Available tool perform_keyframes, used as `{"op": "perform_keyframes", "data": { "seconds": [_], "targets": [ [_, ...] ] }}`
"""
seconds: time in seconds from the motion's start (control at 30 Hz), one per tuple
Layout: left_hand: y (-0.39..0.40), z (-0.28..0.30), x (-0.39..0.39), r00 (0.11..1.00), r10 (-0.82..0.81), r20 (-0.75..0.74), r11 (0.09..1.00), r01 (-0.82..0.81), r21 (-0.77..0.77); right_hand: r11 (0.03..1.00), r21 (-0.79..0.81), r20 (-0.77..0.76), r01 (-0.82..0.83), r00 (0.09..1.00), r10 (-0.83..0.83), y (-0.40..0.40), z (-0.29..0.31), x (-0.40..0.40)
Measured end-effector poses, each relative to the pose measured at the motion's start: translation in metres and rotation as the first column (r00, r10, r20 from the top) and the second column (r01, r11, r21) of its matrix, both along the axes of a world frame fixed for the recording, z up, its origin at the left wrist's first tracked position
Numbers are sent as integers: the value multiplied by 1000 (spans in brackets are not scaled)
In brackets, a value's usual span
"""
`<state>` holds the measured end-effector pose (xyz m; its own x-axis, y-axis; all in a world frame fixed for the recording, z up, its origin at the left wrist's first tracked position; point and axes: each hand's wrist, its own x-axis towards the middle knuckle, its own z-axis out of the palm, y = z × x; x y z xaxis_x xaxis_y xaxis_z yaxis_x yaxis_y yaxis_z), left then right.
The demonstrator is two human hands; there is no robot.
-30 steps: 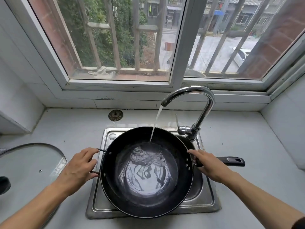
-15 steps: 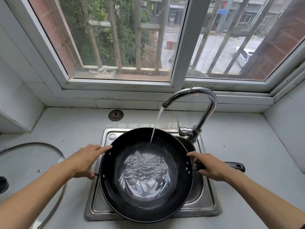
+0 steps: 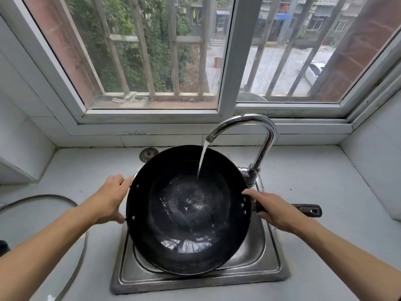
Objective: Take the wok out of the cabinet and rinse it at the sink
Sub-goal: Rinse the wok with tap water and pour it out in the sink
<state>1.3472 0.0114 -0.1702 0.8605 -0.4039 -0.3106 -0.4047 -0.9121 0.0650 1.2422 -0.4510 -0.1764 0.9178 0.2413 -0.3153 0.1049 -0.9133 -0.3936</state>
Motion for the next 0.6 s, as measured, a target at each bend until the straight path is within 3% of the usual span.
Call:
{"op": "perform_keyframes", "data": {
  "seconds": [0.07, 0.23, 0.37, 0.6],
  "targets": [
    [0, 4, 3, 995, 99, -24, 988, -101, -120, 1000, -16, 66, 0, 998, 1, 1, 2, 1],
    [-4, 4, -2, 970, 236, 57, 958, -223, -183, 992, -126, 234, 3, 972, 27, 4, -2, -2],
    [-4, -2, -9, 957, 279, 75, 951, -265, -162, 993, 24, 202, 113, 973, -115, -3, -6, -4],
    [-4, -15, -22, 962, 239, 130, 964, -219, -150, 995, -1, 126, 98, 987, -97, 0, -9, -11]
  ]
}}
